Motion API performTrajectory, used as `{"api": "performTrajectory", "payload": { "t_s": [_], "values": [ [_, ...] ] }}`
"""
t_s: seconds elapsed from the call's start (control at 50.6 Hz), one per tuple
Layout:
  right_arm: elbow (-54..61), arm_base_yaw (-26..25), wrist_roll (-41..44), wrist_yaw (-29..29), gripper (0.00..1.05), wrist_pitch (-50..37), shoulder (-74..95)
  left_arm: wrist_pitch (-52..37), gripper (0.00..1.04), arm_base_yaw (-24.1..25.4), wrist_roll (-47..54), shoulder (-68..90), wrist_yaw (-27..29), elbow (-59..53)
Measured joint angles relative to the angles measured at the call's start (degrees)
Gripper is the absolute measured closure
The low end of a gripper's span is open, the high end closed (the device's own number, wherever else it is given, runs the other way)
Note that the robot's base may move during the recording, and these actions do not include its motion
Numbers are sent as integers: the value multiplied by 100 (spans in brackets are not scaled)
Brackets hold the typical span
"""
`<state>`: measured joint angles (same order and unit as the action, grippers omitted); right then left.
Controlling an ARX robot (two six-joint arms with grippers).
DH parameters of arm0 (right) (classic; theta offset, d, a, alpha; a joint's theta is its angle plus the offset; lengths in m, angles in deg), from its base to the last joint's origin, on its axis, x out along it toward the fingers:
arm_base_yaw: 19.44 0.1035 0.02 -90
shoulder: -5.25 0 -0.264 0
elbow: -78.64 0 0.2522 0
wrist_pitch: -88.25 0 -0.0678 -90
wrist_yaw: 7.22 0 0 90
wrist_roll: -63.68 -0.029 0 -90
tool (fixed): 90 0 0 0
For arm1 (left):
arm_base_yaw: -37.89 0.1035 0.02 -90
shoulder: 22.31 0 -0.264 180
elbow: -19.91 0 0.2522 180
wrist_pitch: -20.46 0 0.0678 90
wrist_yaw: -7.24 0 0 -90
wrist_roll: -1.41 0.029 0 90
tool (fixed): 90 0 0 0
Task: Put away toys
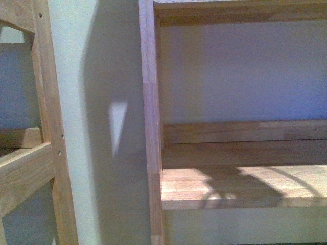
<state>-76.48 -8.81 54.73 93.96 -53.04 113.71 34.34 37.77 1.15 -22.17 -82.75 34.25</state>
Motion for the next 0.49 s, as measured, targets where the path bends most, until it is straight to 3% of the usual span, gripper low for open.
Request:
{"api": "performTrajectory", "payload": {
  "t_s": [0.494],
  "values": [
    [-2166,-120,-424,501,85,970,1333,0,6,0,0,0,0,0]
  ]
}}
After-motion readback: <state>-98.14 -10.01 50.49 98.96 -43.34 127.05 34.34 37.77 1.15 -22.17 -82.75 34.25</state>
